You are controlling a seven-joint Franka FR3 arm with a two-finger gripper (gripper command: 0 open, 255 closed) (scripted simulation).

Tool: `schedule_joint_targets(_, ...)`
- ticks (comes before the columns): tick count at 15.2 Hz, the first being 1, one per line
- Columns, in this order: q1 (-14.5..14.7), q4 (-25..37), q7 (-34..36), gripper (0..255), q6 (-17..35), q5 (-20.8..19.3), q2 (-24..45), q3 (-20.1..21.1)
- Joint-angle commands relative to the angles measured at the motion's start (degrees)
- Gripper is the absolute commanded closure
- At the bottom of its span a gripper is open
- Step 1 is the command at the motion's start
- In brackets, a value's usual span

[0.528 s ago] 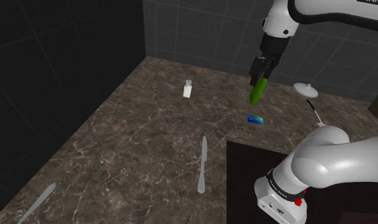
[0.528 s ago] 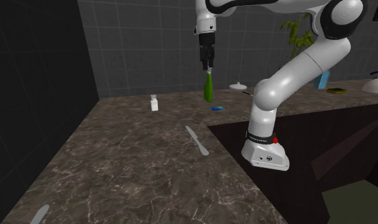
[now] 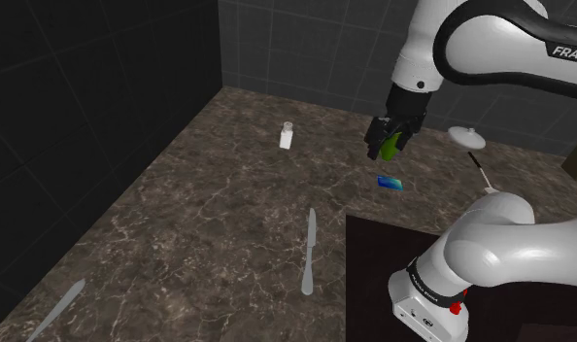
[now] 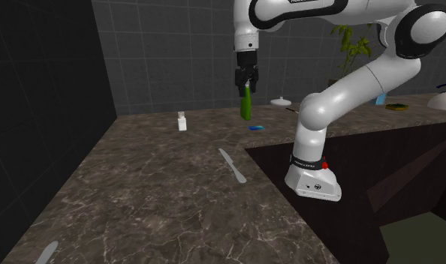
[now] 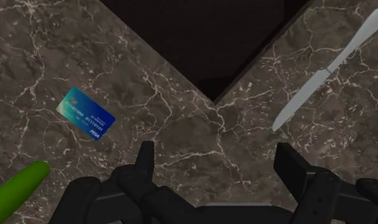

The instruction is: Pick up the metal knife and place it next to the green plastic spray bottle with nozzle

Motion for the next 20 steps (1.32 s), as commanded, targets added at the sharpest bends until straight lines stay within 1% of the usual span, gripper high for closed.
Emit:
schedule_joint_targets(1,0.0,-3.3,5.4,0,2.0,2.8,-1.8,3.0)
schedule_joint_targets(5,0.5,-8.3,15.7,0,6.0,9.0,-4.0,9.6)
schedule_joint_targets(9,1.4,-11.5,26.2,0,11.1,15.6,-3.6,17.1)
schedule_joint_targets(14,1.4,-12.8,39.1,0,19.3,23.6,0.9,27.6)
schedule_joint_targets(16,0.6,-12.4,44.2,0,23.1,26.3,3.9,32.1)
schedule_joint_targets(18,-0.9,-11.5,49.2,0,27.0,28.5,7.5,36.8)
schedule_joint_targets(20,-1.0,-11.9,49.4,0,28.2,28.9,8.1,37.6)
